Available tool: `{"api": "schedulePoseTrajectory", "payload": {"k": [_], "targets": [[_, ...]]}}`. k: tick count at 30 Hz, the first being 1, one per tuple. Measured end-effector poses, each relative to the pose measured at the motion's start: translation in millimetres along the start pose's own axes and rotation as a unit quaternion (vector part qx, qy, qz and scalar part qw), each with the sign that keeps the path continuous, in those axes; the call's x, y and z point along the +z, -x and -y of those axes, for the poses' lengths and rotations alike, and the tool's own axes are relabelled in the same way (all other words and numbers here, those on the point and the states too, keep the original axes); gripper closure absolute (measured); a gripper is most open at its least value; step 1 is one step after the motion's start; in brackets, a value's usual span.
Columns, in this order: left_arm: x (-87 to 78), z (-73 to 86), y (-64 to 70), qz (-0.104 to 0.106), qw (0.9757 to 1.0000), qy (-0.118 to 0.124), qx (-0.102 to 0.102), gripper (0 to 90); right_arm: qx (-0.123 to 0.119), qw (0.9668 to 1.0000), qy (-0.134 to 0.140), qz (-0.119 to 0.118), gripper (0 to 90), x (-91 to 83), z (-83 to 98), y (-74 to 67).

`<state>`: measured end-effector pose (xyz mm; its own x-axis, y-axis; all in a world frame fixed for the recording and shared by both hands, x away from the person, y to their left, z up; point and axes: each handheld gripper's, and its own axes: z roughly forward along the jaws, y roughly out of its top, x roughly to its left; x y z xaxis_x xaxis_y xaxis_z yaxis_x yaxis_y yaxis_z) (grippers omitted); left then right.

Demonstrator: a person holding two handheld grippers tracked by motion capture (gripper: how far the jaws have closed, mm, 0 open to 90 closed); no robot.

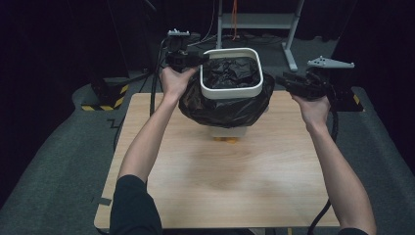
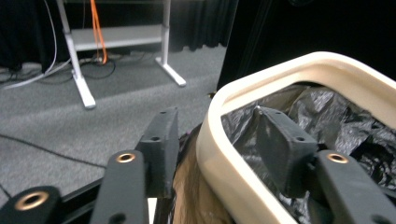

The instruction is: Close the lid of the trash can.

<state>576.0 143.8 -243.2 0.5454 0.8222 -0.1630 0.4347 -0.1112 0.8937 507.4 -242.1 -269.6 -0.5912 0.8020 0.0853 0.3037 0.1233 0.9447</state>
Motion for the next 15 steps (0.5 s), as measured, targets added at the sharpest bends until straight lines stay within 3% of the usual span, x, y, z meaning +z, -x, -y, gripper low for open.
{"api": "schedulePoseTrajectory", "payload": {"k": [15], "targets": [[1.9,3.2,-0.5,-0.017,0.9998,-0.005,0.001,38.7,-0.001,1.0000,0.001,0.003,59.5,25.2,-41.3,-11.0]]}}
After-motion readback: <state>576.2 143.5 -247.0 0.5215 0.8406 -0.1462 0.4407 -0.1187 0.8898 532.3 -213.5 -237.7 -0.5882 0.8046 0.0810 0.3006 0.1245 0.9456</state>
